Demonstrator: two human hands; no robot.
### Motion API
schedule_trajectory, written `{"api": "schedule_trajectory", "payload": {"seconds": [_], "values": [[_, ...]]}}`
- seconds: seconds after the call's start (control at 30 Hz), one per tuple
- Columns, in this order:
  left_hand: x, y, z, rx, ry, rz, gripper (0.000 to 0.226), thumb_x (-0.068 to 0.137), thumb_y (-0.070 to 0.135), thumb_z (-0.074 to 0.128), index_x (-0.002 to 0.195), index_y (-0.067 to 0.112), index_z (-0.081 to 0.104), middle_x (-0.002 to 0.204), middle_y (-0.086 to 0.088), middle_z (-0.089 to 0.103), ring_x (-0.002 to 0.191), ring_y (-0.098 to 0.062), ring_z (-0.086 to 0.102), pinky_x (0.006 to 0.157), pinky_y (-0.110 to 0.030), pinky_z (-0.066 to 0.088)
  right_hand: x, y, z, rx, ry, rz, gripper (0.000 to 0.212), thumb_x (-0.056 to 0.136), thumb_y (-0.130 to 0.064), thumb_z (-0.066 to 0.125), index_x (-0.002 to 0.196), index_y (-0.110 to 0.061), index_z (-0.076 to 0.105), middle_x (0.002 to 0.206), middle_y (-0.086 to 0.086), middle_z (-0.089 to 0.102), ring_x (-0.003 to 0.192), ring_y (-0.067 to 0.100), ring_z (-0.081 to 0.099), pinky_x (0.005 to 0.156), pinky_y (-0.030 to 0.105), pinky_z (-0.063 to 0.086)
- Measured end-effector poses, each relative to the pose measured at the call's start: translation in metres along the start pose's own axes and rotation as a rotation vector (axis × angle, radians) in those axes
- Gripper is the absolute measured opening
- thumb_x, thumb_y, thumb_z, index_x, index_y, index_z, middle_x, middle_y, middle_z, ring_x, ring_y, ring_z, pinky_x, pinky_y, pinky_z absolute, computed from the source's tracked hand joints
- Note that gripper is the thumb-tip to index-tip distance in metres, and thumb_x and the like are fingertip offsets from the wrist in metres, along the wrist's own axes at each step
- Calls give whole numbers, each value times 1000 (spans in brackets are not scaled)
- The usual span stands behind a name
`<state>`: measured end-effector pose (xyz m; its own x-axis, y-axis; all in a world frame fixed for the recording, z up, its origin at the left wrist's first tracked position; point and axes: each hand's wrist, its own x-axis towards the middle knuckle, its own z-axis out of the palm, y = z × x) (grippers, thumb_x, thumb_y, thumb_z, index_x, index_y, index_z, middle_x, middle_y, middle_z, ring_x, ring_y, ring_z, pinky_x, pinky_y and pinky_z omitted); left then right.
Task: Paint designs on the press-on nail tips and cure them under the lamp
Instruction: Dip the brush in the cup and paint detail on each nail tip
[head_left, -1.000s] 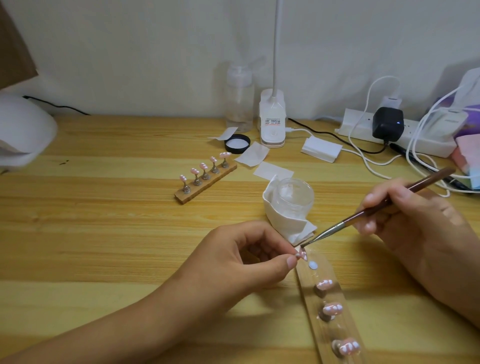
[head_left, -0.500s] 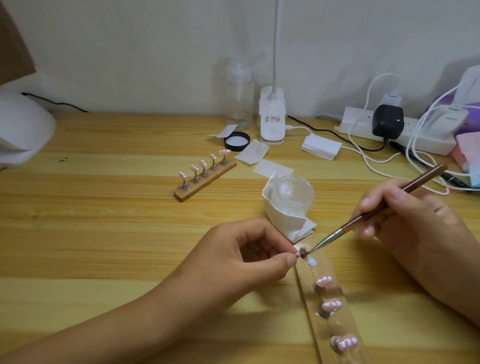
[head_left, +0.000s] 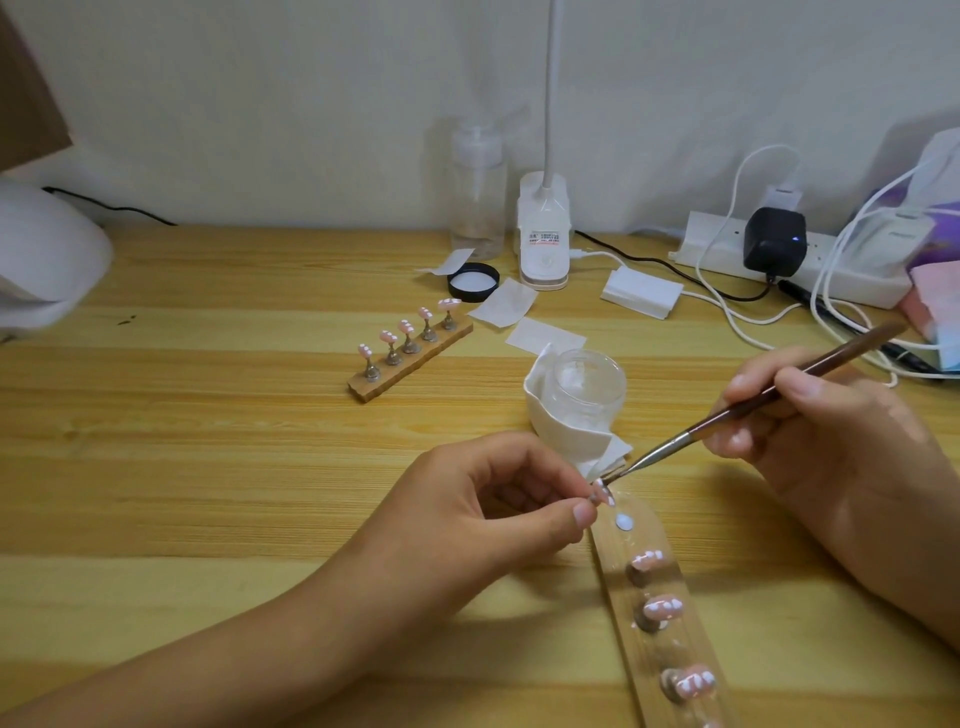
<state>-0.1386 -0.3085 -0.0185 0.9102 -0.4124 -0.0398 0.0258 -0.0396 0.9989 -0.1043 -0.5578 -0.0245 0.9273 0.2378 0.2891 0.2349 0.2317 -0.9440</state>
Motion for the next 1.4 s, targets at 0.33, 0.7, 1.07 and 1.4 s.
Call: {"api": "schedule_trajectory", "payload": {"seconds": [0.33, 0.7, 1.07, 1.4], "values": [[-1, 2, -2, -28, 0, -7, 10, 77, 15, 76, 77, 24, 74, 72, 4, 70, 63, -5, 62, 61, -16, 50, -2, -2, 8, -7, 20, 14, 29, 90, -17, 49, 75, -21, 74, 70, -3, 63, 60, 10, 60, 63, 18, 51], [0, -1, -2, 25, 16, 22, 8, 73, 22, 77, 76, 27, 71, 75, 8, 67, 68, -6, 59, 63, -19, 49, -2, -11, 16, 32, 71, 99, 22, 84, -41, 72, 73, -22, 75, 53, 0, 60, 54, 10, 59, 60, 16, 51], [0, 0, -1, 81, 4, 60, 9, 73, 24, 76, 76, 30, 70, 75, 12, 64, 70, -4, 57, 64, -16, 46, -4, -16, 21, 12, 90, 168, 42, 57, -61, 85, 74, -24, 76, 58, 9, 68, 54, 12, 67, 58, 17, 54], [1, -2, -1, 69, 21, 59, 9, 71, 25, 78, 75, 28, 71, 88, -6, 72, 79, -8, 62, 70, -18, 50, -2, -14, 17, 9, 220, 135, 23, 70, -43, 67, 70, -22, 76, 55, 6, 65, 52, 11, 63, 57, 17, 53]]}}
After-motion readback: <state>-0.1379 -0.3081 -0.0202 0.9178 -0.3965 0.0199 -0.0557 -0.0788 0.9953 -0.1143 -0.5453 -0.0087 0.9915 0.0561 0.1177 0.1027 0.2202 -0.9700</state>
